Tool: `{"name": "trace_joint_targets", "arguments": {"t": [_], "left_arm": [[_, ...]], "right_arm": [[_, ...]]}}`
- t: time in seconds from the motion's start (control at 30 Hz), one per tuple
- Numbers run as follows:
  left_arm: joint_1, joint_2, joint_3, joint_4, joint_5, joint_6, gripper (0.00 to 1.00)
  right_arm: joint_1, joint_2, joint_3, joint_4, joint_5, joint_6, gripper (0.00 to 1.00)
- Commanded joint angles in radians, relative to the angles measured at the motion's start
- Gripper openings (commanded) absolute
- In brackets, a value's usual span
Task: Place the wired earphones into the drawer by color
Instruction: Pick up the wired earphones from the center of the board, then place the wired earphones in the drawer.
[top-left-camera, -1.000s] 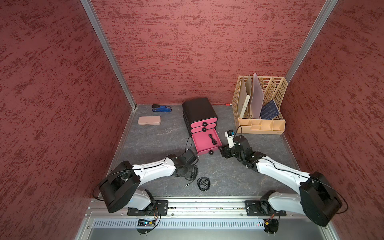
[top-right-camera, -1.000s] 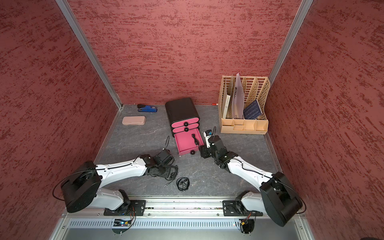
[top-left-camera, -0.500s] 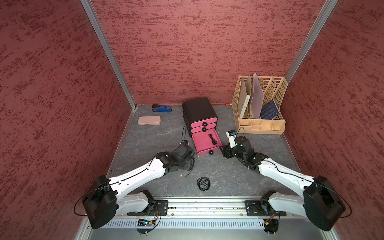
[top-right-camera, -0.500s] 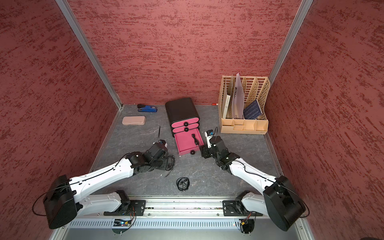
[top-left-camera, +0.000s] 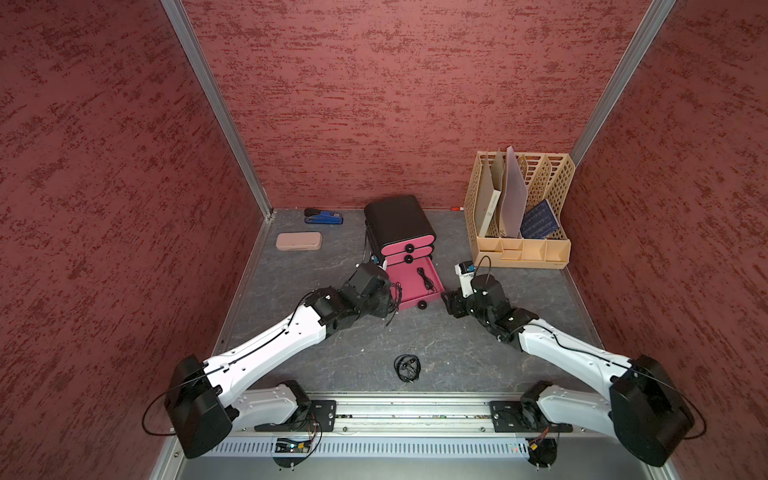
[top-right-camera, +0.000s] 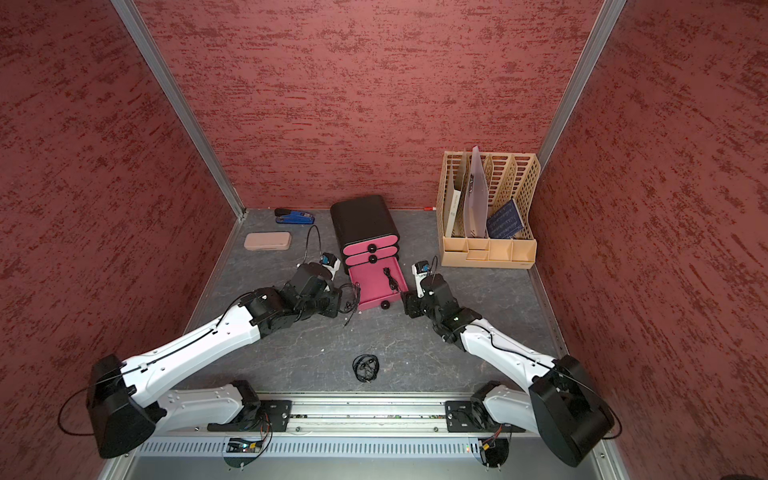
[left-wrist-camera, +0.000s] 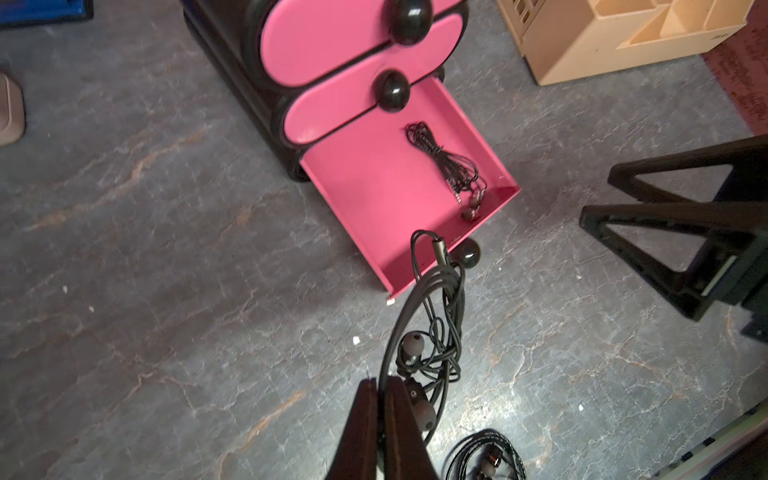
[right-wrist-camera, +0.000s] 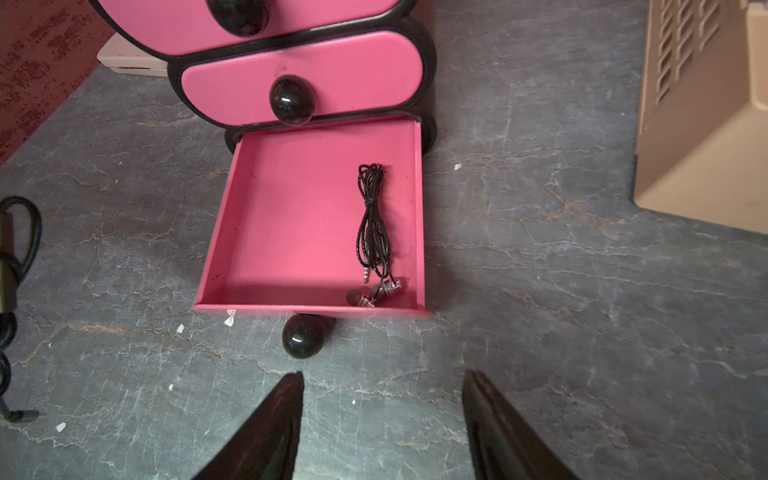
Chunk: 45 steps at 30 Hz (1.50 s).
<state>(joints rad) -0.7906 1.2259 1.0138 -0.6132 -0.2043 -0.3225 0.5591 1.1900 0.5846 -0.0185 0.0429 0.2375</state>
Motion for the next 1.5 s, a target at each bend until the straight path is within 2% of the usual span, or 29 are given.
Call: {"name": "trace_joint_targets", "arguments": {"t": [0.0,0.57,0.97,1.47], "left_arm": [[0.015,0.045,0.050,0.072,0.006,0.081,0.00],[0.095,0.292,0.183,0.317,0.126,0.193,0.00],[0.116,0.446,0.175,0.435,0.179,0.205,0.00],[0.134,0.550,0.109,0.507,0.249,0.148,0.00]], "right_arm": [[-0.004,-0.031,-0.014,0.032,0.048,0.010,0.65],[-0.005,-0.079,-0.038,0.043,0.092,0.010,0.65],[-0.004,-0.084,-0.042,0.045,0.098,0.009,0.65],[-0.004,-0.082,-0.042,0.048,0.099,0.008,0.65]]}}
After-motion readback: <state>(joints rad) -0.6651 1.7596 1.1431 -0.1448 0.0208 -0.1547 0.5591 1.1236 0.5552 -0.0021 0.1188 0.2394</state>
